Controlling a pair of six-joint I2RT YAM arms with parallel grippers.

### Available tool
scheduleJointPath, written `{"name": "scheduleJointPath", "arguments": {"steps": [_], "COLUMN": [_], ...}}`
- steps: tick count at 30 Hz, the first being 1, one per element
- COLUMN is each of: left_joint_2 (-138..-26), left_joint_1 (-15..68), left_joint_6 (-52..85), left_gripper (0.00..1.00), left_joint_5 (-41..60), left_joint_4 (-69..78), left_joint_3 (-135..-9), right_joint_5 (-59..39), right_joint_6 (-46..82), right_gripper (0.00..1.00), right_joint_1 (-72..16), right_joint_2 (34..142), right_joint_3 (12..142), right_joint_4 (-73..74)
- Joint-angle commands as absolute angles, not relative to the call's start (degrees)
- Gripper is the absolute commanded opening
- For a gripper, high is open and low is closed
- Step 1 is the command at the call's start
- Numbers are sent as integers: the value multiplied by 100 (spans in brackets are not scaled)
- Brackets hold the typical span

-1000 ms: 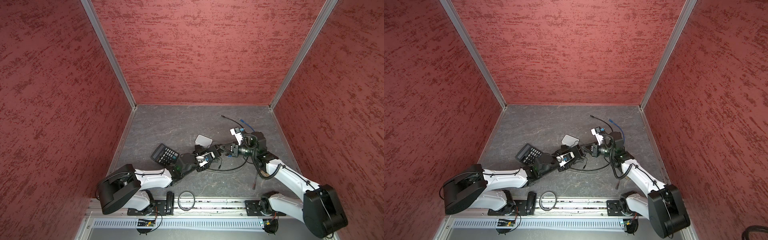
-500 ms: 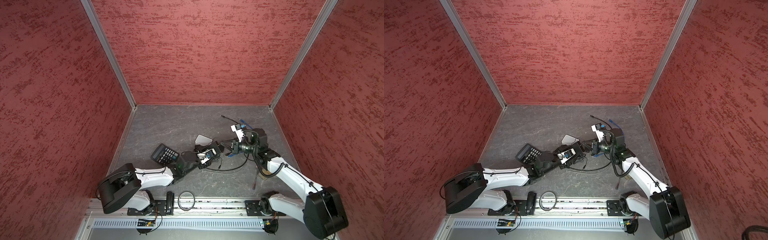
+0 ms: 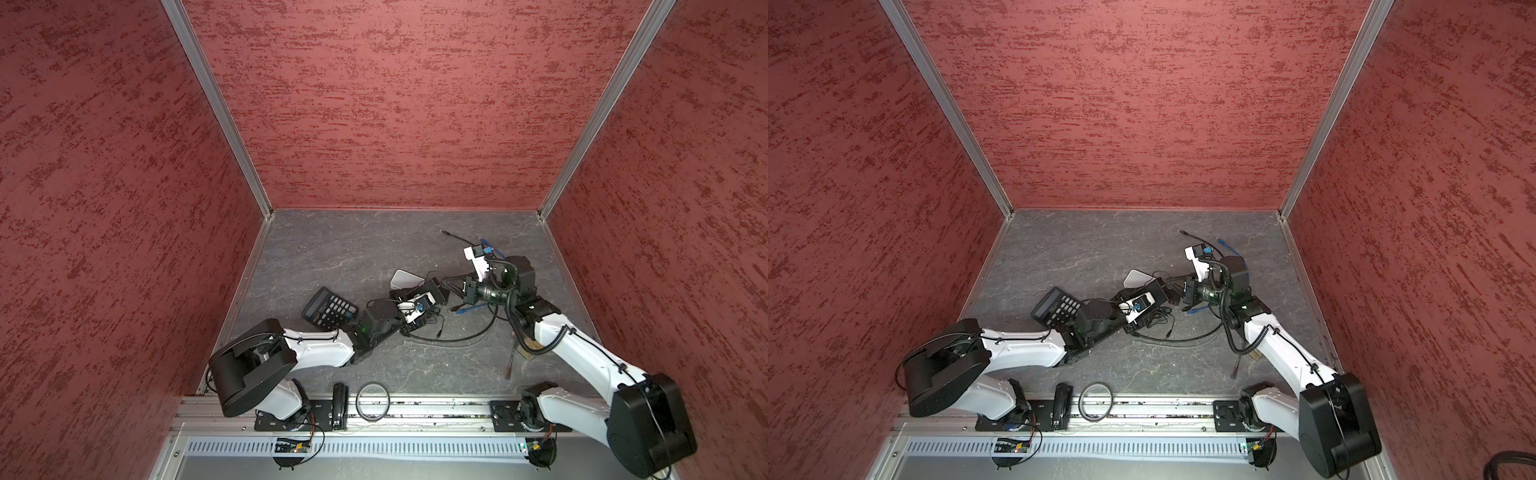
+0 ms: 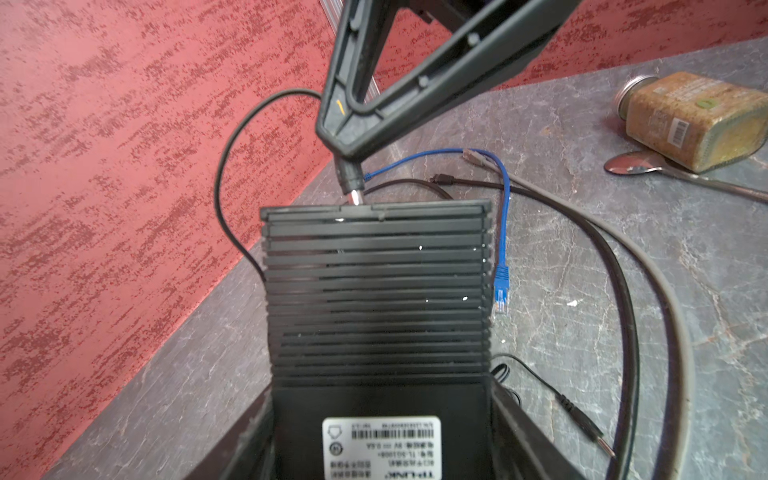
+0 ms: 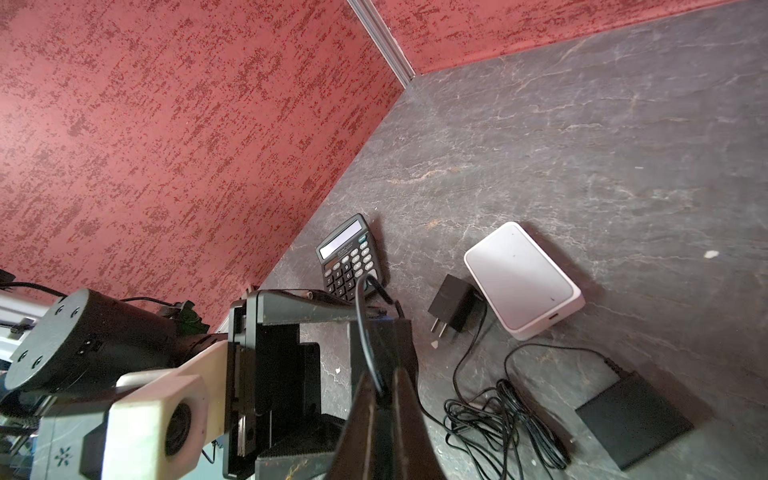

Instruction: Insert the plug into the switch port

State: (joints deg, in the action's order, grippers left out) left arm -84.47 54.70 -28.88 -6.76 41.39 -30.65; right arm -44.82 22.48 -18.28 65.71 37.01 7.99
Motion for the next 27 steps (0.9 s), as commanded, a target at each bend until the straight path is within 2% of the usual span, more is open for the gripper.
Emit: {"name": "scheduleJointPath", "arguments": {"steps": [1,27], "left_joint_2": [-8333,-8586], "left_joint_1": [5669,5861], "left_joint_6": [-3045,-3338], "left_gripper": [0,0], "left_joint_5": [226,392], "left_joint_4": [6252,7781], "left_joint_3": [-3635,-4100], "right_joint_5": [-4825,-4803], "right_joint_6": [2387,2751], "right_gripper": [8,7], "right_joint_1": [-2171,-2328], "right_joint_2": [6696,6777], "right_joint_3": [3472,3259], "right_joint_4": [492,914]}}
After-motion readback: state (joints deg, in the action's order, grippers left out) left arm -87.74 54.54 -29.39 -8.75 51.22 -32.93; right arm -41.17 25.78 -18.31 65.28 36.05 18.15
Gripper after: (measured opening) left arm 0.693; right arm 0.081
